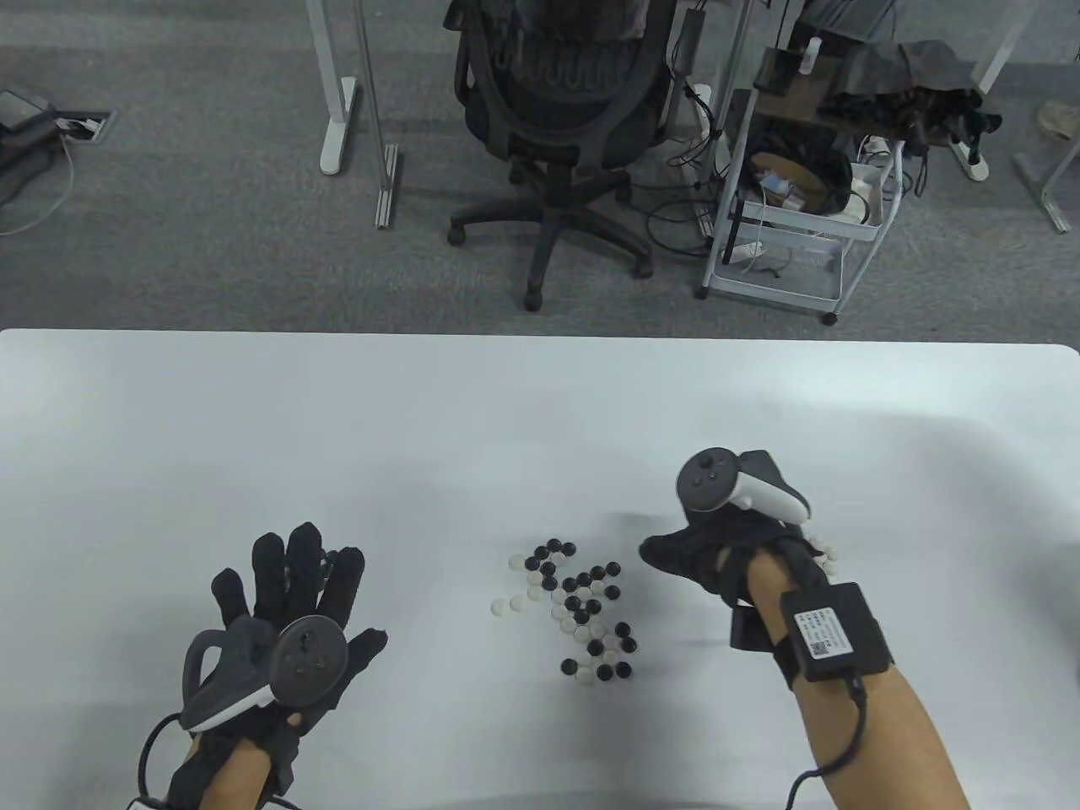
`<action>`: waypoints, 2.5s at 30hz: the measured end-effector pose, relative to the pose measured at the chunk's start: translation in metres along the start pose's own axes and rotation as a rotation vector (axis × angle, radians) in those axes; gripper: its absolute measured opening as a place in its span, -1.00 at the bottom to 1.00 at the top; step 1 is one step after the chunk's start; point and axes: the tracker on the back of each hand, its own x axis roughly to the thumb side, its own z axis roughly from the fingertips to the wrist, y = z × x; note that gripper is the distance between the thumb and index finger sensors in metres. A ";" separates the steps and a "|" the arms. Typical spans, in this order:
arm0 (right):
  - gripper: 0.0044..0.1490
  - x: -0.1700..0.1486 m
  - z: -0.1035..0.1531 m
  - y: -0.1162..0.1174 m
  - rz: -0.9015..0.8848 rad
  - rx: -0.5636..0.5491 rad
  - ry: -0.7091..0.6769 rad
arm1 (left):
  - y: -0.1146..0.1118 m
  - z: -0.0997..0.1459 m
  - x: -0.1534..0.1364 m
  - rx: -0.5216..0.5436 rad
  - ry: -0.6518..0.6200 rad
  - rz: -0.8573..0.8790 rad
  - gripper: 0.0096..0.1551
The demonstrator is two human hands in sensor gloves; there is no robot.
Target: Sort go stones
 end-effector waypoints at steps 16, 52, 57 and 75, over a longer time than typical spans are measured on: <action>-0.20 0.089 -0.108 0.032 0.100 0.087 -0.012 | 0.003 0.001 -0.005 -0.002 0.015 0.017 -0.07; -0.11 -0.154 0.004 -0.040 -0.229 -0.126 0.501 | -0.005 -0.008 -0.010 -0.042 0.042 0.004 -0.08; -0.12 -0.120 0.006 -0.050 -0.174 -0.131 0.395 | -0.005 -0.009 -0.011 -0.040 0.041 0.007 -0.07; -0.20 0.108 -0.061 0.059 0.299 0.216 -0.181 | -0.003 -0.005 -0.010 -0.015 0.029 0.011 -0.08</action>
